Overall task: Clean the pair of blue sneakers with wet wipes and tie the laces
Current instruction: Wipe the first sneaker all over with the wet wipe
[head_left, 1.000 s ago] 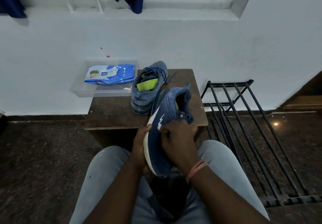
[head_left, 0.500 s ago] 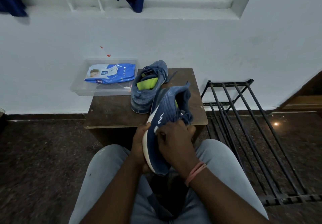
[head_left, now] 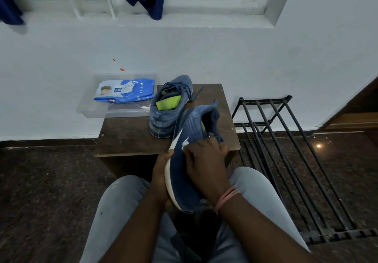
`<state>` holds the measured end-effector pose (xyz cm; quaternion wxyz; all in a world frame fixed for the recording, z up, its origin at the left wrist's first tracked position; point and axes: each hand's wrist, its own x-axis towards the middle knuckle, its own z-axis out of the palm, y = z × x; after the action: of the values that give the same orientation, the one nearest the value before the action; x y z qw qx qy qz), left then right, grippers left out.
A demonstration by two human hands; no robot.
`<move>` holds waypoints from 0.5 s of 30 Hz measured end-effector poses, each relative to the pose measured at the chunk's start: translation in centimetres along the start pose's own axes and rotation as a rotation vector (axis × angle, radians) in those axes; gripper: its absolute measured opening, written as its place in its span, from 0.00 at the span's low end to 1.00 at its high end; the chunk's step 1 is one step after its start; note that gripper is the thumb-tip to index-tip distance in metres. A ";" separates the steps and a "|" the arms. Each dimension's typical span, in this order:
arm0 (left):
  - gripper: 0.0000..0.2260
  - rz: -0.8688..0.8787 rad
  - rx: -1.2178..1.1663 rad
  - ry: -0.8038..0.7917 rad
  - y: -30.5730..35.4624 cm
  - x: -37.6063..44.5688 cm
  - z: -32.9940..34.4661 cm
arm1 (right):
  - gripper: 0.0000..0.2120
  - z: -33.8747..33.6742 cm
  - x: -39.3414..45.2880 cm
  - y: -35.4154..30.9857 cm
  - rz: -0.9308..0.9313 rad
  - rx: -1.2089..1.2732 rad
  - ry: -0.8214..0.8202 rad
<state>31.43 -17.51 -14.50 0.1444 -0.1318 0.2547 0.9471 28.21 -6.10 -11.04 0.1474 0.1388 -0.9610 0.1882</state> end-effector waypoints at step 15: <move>0.24 0.031 0.014 0.006 -0.4 0.6 0.1 | 0.08 -0.5 2.9 1.9 0.200 -0.044 0.068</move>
<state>30.94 -17.01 -14.81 0.1296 -0.1298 0.2636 0.9470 25.02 -4.82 -10.18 0.1631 0.0323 -0.9685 0.1854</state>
